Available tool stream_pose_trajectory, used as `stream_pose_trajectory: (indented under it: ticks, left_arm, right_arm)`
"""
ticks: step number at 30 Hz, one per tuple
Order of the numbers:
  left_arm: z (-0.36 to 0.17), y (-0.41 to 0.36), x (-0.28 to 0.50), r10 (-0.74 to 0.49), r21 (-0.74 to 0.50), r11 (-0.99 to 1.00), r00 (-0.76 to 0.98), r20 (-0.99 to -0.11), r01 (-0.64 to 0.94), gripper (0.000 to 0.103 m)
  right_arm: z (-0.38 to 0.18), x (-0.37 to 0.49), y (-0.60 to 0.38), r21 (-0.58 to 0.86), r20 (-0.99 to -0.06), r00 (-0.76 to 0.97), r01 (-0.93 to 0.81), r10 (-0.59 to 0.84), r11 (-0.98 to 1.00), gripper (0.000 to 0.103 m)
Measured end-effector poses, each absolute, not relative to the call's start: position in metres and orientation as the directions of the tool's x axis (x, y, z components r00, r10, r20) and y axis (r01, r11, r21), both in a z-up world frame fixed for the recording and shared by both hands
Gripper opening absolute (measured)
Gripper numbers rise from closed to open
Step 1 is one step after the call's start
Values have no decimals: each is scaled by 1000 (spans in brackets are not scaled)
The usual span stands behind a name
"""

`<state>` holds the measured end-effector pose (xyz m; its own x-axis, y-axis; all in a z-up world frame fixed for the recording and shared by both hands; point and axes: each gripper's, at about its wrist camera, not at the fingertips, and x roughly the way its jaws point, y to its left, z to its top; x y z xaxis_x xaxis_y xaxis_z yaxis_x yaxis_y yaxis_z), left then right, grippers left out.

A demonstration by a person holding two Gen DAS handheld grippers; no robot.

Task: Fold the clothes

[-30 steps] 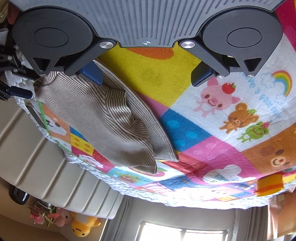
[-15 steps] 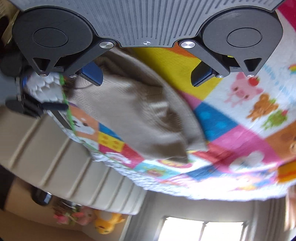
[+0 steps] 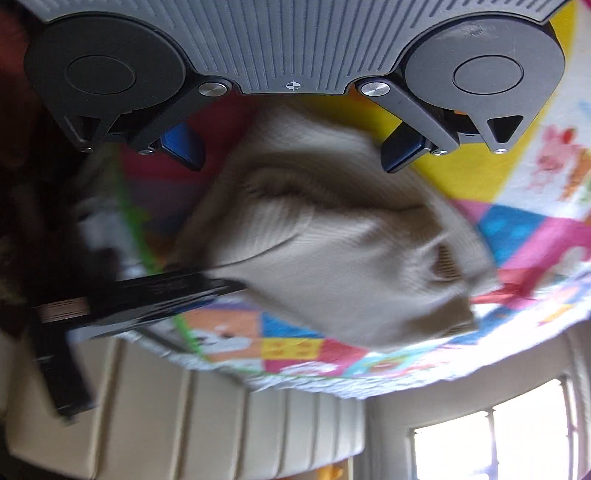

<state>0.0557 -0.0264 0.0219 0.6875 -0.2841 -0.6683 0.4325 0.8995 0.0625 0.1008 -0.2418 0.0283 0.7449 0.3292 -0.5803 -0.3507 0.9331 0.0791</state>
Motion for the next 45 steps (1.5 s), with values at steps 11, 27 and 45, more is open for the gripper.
stream_pose_trajectory:
  ticks: [11, 27, 45]
  left_arm:
    - [31, 58, 59, -285, -87, 948, 691, -664, 306, 103]
    - [52, 84, 41, -401, -159, 908, 698, -593, 387, 103]
    - [48, 59, 104, -340, -248, 940, 708, -619, 235, 103]
  right_arm:
    - [72, 32, -197, -110, -533, 706, -605, 467, 789, 70]
    - [69, 62, -150, -39, -587, 623, -660, 518, 750, 66]
    - [22, 37, -115, -596, -440, 852, -513, 282, 618, 45]
